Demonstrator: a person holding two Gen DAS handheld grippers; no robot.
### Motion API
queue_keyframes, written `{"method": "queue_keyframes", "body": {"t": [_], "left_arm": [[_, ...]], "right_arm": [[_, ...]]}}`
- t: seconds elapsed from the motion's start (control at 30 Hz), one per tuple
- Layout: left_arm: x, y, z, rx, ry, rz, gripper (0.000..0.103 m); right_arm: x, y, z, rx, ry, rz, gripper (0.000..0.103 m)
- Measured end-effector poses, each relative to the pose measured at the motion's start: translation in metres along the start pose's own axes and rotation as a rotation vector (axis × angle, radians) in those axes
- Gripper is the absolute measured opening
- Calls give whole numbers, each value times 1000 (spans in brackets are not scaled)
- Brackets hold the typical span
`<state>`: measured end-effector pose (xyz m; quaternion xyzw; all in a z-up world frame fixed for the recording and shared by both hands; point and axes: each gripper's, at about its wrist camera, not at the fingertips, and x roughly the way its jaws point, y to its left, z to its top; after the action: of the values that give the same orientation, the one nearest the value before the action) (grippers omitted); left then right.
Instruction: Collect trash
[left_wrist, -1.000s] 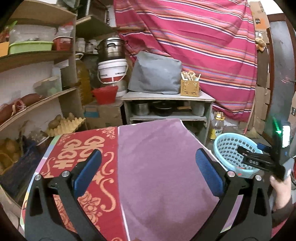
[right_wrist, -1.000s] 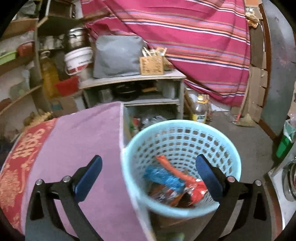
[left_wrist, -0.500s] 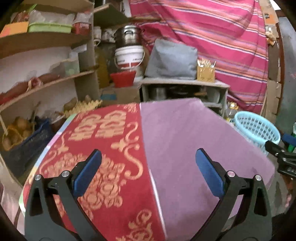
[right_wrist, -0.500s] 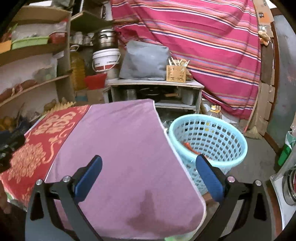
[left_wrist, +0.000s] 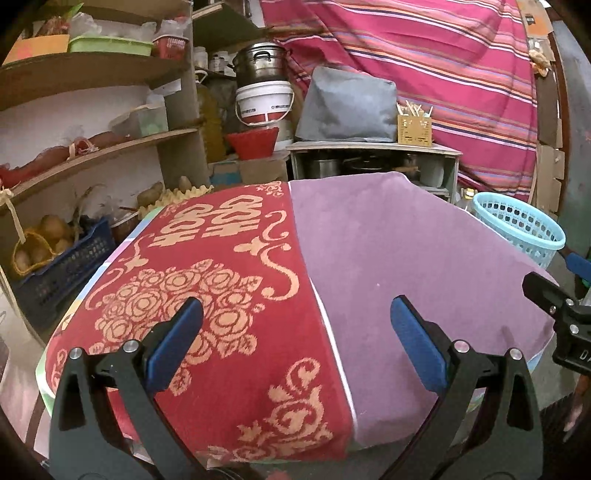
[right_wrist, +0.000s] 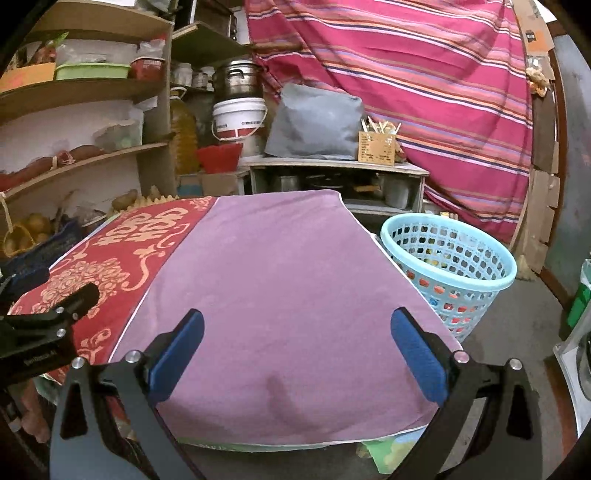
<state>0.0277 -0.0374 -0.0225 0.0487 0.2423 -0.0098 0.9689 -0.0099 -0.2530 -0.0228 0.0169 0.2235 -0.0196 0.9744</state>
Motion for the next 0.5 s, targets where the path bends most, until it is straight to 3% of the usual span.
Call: {"method": "queue_keyframes", "body": {"t": [0.33,0.5], "left_arm": [[-7,8,1,-49,6,6,98],[-13,10,8,-73,10,-37,98]], "right_arm": [[-5,7,4,-35,-22,-58,99],[-8,3,10,-11,-19,-64,99]]}}
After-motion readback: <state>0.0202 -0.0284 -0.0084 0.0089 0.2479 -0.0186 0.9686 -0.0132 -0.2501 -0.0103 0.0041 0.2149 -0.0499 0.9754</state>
